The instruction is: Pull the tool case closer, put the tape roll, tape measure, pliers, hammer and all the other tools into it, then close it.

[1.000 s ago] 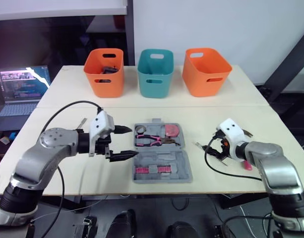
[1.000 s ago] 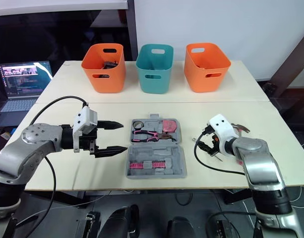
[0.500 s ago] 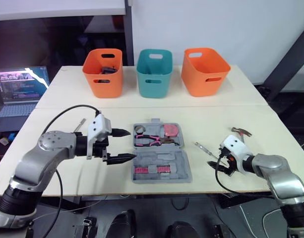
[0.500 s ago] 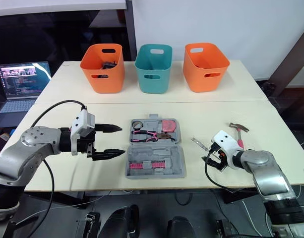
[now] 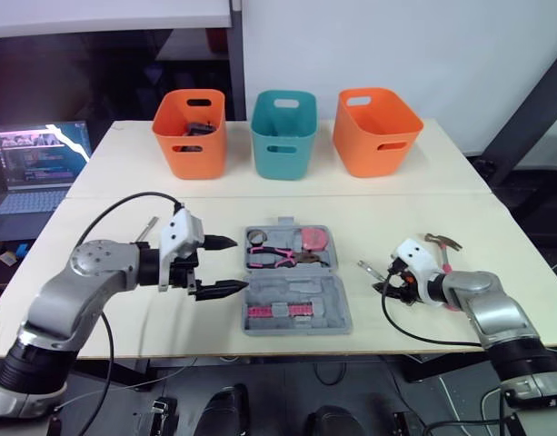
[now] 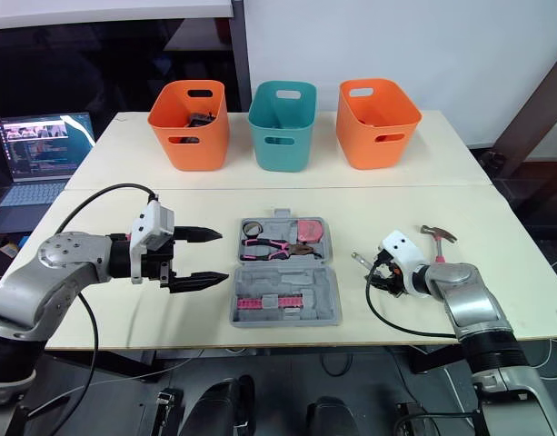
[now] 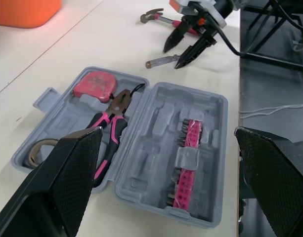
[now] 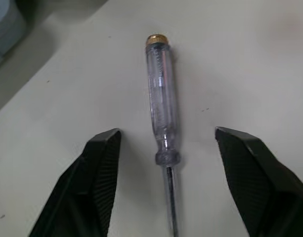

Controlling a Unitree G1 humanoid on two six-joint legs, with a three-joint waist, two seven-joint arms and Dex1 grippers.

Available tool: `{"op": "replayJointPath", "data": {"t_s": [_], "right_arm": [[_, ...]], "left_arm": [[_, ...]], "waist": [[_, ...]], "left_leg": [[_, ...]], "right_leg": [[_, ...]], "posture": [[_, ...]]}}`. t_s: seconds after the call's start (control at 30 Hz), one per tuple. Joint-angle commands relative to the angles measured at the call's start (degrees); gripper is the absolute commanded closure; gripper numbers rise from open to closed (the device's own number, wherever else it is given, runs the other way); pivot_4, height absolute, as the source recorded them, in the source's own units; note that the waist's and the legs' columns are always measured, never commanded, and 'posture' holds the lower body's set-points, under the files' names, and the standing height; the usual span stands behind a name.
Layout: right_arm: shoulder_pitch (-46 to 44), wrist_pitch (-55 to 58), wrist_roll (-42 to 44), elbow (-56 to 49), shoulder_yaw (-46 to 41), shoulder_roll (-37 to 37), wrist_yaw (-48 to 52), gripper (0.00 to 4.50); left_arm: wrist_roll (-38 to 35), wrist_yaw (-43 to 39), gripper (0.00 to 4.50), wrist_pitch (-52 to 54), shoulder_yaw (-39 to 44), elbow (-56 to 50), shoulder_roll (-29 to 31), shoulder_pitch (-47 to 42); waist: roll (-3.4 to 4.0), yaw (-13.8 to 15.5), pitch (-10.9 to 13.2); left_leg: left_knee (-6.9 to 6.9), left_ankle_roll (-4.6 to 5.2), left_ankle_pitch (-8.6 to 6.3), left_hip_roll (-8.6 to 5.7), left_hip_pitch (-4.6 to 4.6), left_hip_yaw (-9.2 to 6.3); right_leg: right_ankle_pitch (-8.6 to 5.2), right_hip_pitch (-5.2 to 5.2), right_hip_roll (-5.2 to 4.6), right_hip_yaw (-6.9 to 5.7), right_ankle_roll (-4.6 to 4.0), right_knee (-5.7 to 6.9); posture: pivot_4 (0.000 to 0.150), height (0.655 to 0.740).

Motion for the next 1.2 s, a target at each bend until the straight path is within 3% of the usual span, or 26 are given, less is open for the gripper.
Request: {"op": "replayJointPath", "data": {"t_s": [0.03,0.07,0.13,0.3,0.33,0.57,0.67,0.77,0.93,1.07,1.2], "right_arm": [[0.0,1.08,0.08,0.16,0.2,0.14,-0.15,1.35],[0.12,1.47,0.19,0.09,0.06,0.24,-0.36,1.35],[0.16,2.8,0.77,-0.02,-0.35,0.49,-0.47,1.87],[0.49,5.15,1.66,-1.65,-0.74,0.48,-0.78,4.24],[0.46,5.85,2.11,-2.47,-1.21,0.48,-0.83,4.46],[-2.5,11.56,1.12,-17.13,1.03,-3.77,-0.14,4.5],[-7.97,15.57,0.93,-24.89,4.37,-4.56,0.97,4.5],[-16.74,22.63,-1.15,-29.17,13.11,-6.33,5.12,4.5],[-29.59,30.92,1.67,-30.15,25.32,-4.99,14.69,4.5],[-37.65,36.02,0.14,-25.05,34.39,2.0,14.75,4.5],[-39.84,34.63,-2.11,-20.73,42.87,6.44,14.82,4.5]], "left_arm": [[-0.04,0.21,0.0,-0.92,1.21,-1.27,0.47,-0.08],[0.0,0.2,0.0,-0.94,1.23,-1.3,0.48,-0.06],[0.15,0.26,0.0,-1.0,1.15,-1.16,0.42,-0.2],[0.33,-0.13,0.0,-1.34,1.23,-0.84,0.63,-0.07],[0.35,-0.22,0.0,-1.39,1.28,-0.75,0.69,-0.09],[0.67,-1.49,0.0,-2.84,3.15,1.07,3.26,2.04],[1.19,-2.25,0.0,-4.24,4.71,2.8,4.64,4.22],[1.81,-2.94,0.0,-5.86,6.11,4.39,5.92,6.26],[2.54,-3.08,0.0,-7.79,7.94,6.44,6.81,9.14],[2.22,-1.99,0.0,-7.81,10.59,5.07,6.82,12.92],[1.71,-0.57,0.0,-7.33,13.1,2.36,6.61,17.29]], "waist": [[0.0,0.0,0.0],[0.0,0.01,0.0],[-0.01,0.01,0.0],[-0.01,0.02,0.0],[-0.01,0.07,0.0],[0.04,-0.24,0.02],[0.05,-0.6,0.03],[0.09,-0.46,0.04],[0.05,0.06,0.03],[0.04,-0.6,0.03],[0.0,-0.58,0.01]], "left_leg": [[0.0,0.0,0.0,0.0,0.0,0.0],[0.0,0.0,0.0,0.0,0.0,0.0],[0.0,0.0,0.0,0.0,0.0,-0.01],[0.05,0.01,-0.01,0.0,0.0,-0.01],[0.06,0.01,-0.01,0.0,0.0,-0.01],[-0.03,0.01,-0.01,0.0,-0.03,0.03],[-0.09,-0.02,0.01,0.04,-0.03,0.04],[-0.26,-0.12,0.06,0.06,-0.02,0.11],[-0.37,-0.09,0.05,0.01,-0.21,0.15],[-0.34,-0.05,0.04,0.01,-0.36,0.29],[-0.35,-0.05,0.05,0.05,-0.38,0.44]], "right_leg": [[0.0,0.0,0.0,0.0,0.0,0.0],[0.0,0.0,0.0,0.0,0.0,0.0],[0.0,0.01,0.0,0.0,0.0,0.0],[0.01,0.04,-0.01,0.0,0.0,0.0],[0.01,0.05,-0.01,0.0,0.0,0.0],[0.01,-0.08,-0.03,0.02,0.0,0.0],[0.01,-0.15,-0.01,0.05,0.0,0.03],[0.0,-0.33,-0.01,0.15,-0.02,0.09],[0.0,-0.81,-0.13,0.18,-0.04,0.06],[0.01,-0.99,-0.17,0.29,-0.04,0.12],[0.01,-1.03,-0.15,0.41,-0.04,0.38]], "posture": [[0.15,0.74],[0.15,0.74],[0.15,0.74],[0.15,0.74],[0.15,0.74],[0.15,0.74],[0.15,0.74],[0.15,0.74],[0.15,0.74],[0.15,0.74],[0.15,0.74]]}}
